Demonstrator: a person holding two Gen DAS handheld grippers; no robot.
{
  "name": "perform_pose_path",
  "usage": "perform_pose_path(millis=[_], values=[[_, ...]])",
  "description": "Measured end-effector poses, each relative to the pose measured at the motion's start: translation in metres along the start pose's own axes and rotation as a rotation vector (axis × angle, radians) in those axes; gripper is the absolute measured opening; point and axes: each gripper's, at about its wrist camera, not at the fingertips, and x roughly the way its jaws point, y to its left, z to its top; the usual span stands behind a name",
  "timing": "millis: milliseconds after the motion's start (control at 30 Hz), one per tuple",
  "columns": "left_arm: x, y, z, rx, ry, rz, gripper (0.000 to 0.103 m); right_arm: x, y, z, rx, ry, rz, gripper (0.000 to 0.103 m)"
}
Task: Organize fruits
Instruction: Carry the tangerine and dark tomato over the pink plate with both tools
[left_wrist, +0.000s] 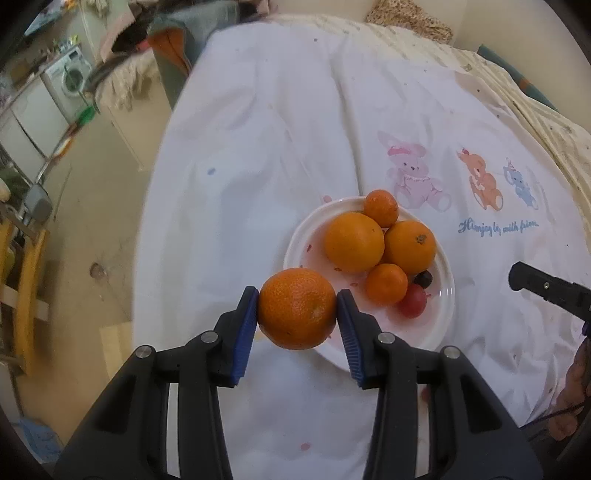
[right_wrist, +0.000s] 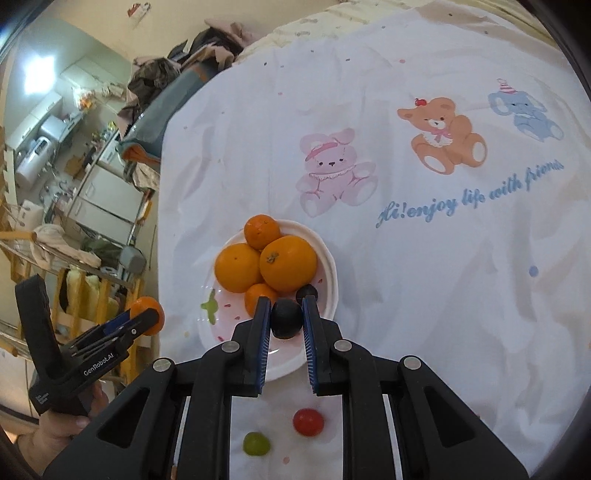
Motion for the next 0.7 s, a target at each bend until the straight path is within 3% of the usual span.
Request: perform_pose_path(millis=[100, 267, 700], values=[[0.019, 0.001, 0.001, -0.034, 0.041, -0.053, 0.039, 0.014, 0.000, 0.005, -0.016, 0.021, -0.009, 0.018], [0.049, -0.001, -0.001, -0.024, 0.121, -0.042, 0.039, 0.037, -0.006, 0.008, -0.005, 0.070, -0.010, 0.018], [0.077, -0.014, 0.005, 0.001, 0.157, -0.070, 0.040, 0.081, -0.017, 0.000, 0.008, 0.176, -0.007, 0.018]])
